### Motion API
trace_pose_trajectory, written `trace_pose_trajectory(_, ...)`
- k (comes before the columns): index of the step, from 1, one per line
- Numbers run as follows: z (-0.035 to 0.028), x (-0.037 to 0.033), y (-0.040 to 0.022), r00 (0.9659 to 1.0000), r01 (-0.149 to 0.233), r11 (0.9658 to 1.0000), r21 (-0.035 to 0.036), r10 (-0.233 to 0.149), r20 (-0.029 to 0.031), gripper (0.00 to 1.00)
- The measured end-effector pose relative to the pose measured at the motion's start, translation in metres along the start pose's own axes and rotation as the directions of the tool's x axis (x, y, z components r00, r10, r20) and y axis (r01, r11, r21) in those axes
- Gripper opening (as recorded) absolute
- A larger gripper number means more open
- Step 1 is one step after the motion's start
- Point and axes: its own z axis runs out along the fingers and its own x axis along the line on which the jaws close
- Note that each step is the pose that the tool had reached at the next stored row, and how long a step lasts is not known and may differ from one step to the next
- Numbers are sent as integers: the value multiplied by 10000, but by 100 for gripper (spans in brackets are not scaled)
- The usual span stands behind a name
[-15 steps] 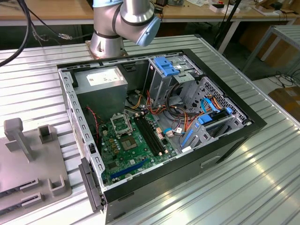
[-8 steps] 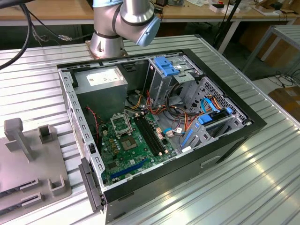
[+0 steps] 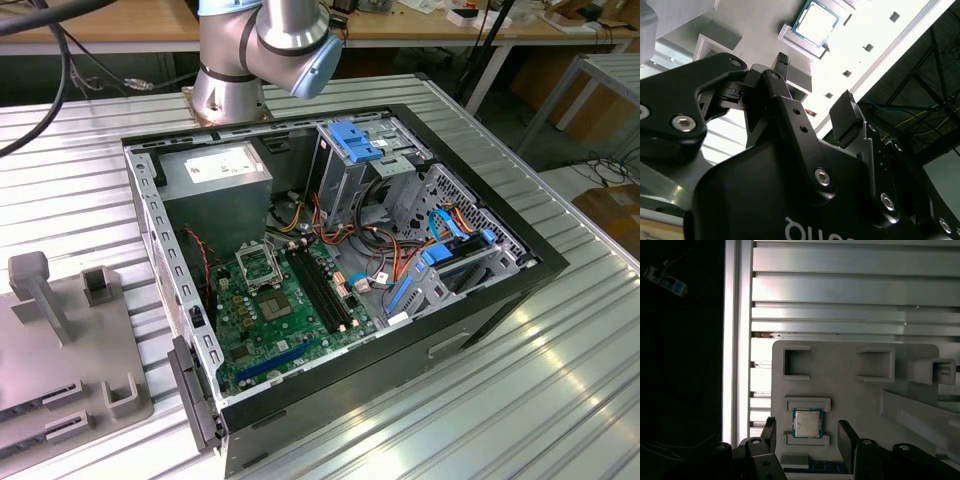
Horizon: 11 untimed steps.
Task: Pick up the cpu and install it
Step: 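Pick up the cpu and move it towards the insertion slot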
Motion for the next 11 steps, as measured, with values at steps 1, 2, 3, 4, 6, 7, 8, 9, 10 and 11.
trace_pose_trajectory(1, 2, 0, 0, 10000, 0, 10000, 1, 0, 0, 61)
trace_pose_trajectory(2, 8, 0, -1, 10000, 1, 10000, 0, -1, 1, 61)
trace_pose_trajectory(3, 12, -1, -1, 10000, 1, 10000, 0, -1, 1, 61)
trace_pose_trajectory(4, 12, 0, -1, 10000, 1, 10000, 0, -1, 0, 61)
trace_pose_trajectory(6, 12, 0, -1, 10000, 0, 10000, 0, 0, 1, 61)
trace_pose_trajectory(7, 12, 0, -1, 10000, 0, 10000, 0, 0, 0, 61)
trace_pose_trajectory(8, 12, 0, -1, 10000, 0, 10000, 0, 0, 0, 61)
trace_pose_trajectory(9, 13, 0, -1, 10000, 0, 10000, 0, 0, 0, 61)
trace_pose_trajectory(10, 13, 0, -1, 10000, 0, 10000, 0, 0, 0, 61)
trace_pose_trajectory(11, 13, 0, -1, 10000, 0, 10000, 0, 0, 0, 61)
